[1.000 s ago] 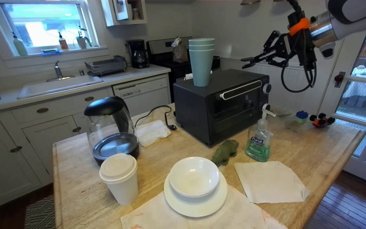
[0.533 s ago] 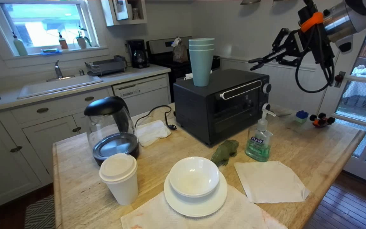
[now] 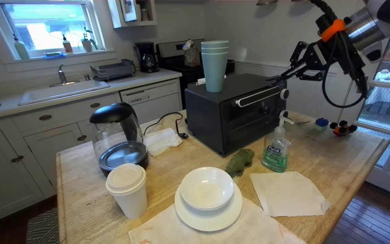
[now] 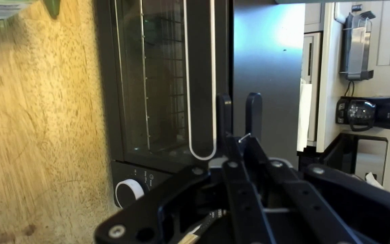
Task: Place the clip on the handle of the oven door
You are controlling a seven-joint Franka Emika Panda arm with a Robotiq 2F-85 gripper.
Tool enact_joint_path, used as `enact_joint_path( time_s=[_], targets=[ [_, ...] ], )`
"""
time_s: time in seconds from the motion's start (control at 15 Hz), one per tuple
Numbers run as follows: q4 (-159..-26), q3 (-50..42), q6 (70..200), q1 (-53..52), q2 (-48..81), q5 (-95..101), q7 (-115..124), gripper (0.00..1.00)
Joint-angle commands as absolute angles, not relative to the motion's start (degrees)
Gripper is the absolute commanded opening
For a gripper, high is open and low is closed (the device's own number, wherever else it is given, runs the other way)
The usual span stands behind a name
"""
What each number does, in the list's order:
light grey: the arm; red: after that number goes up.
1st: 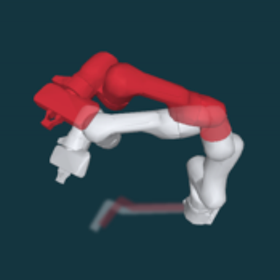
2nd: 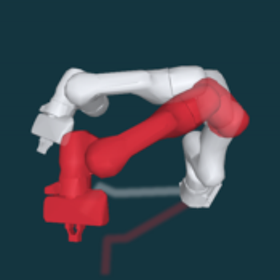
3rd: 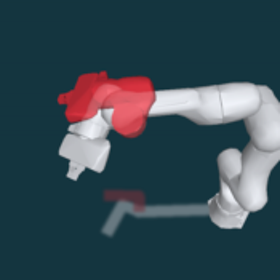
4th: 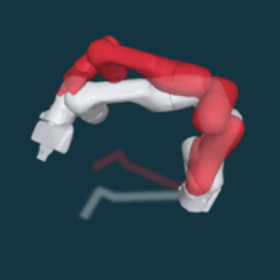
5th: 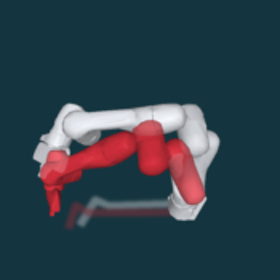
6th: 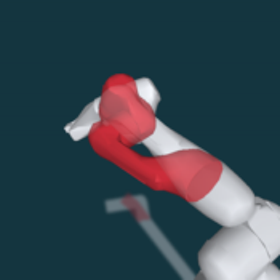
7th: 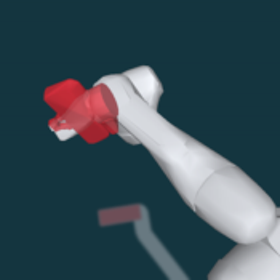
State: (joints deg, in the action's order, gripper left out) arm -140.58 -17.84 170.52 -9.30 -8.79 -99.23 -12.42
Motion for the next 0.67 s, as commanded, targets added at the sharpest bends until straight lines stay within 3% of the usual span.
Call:
enact_joint_path(
  time_s=[0.0, 0.6],
  targets=[
    [-142.4, -16.9, 172.1, -9.9, -10.7, -93.8, -5.3, 0.03],
    [-141.5, -16.1, 171.9, -9.5, -12.7, -93.3, -3.6, 0.03]
  ],
)
